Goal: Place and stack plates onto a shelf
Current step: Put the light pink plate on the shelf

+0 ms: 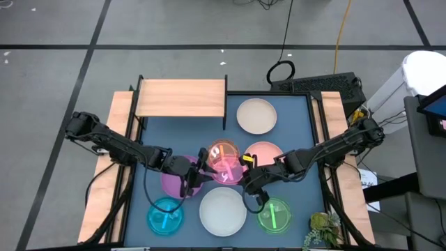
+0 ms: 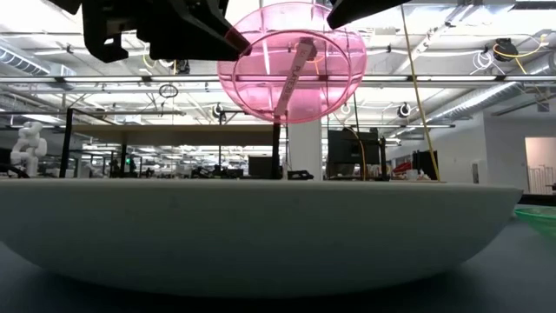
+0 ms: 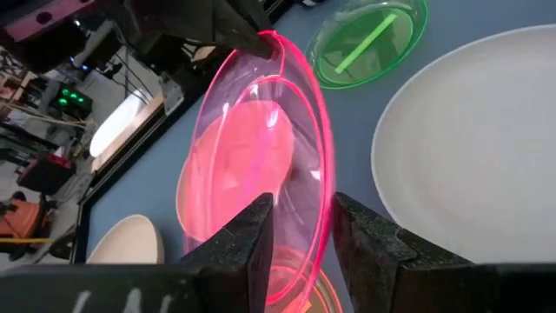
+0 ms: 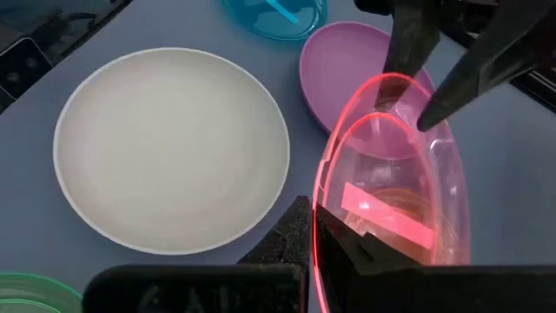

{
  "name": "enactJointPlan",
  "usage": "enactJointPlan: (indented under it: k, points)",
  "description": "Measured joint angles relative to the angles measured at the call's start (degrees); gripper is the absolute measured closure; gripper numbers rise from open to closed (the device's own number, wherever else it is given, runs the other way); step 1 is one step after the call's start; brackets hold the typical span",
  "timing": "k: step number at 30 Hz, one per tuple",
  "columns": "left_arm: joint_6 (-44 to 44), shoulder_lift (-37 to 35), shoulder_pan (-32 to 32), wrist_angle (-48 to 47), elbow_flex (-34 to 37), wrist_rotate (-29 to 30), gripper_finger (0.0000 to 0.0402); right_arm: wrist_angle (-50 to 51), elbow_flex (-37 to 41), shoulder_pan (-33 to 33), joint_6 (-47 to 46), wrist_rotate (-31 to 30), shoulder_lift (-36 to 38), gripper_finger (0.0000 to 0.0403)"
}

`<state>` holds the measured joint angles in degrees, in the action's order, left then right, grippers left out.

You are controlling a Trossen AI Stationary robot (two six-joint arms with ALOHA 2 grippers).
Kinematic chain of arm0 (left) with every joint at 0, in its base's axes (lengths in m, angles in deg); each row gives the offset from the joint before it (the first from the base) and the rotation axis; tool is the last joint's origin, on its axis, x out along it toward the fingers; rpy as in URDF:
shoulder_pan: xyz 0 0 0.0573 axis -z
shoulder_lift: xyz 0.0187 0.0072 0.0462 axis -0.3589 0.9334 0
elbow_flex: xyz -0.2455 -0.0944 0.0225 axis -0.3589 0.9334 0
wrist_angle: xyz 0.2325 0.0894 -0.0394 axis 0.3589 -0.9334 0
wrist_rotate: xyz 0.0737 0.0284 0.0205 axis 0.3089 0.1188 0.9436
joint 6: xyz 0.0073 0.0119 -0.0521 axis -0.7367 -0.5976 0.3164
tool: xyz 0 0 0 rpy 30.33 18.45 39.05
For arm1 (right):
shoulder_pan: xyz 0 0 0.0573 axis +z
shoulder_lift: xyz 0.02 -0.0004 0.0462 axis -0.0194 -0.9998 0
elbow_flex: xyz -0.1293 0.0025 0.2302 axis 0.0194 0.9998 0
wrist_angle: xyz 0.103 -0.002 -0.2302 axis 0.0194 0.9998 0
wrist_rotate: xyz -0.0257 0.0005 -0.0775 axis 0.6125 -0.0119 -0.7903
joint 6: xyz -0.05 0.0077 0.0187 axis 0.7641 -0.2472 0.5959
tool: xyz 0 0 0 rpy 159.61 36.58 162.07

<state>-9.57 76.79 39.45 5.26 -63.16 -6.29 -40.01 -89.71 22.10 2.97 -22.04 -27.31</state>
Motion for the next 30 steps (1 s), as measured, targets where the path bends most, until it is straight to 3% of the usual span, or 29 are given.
enactJointPlan:
  k: [10,18,23,30]
  points:
    - [-0.2,0.0,0.0,-0.1,0.0,-3.3,0.0344,0.0,0.0,0.0,0.0,-0.1,0.0,0.0403]
    - [-0.6,0.0,0.0,-0.1,0.0,-3.5,0.0371,0.0,0.0,0.0,-0.3,-0.2,0.0,0.0397]
    - [-1.0,0.0,0.0,-0.1,0.0,-3.5,0.0380,-1.5,0.0,0.0,-1.9,-0.3,0.0,0.0366]
    - [-1.8,0.0,0.0,0.4,0.0,-5.6,0.0396,-3.4,0.0,-0.4,-5.0,-0.3,0.0,0.0288]
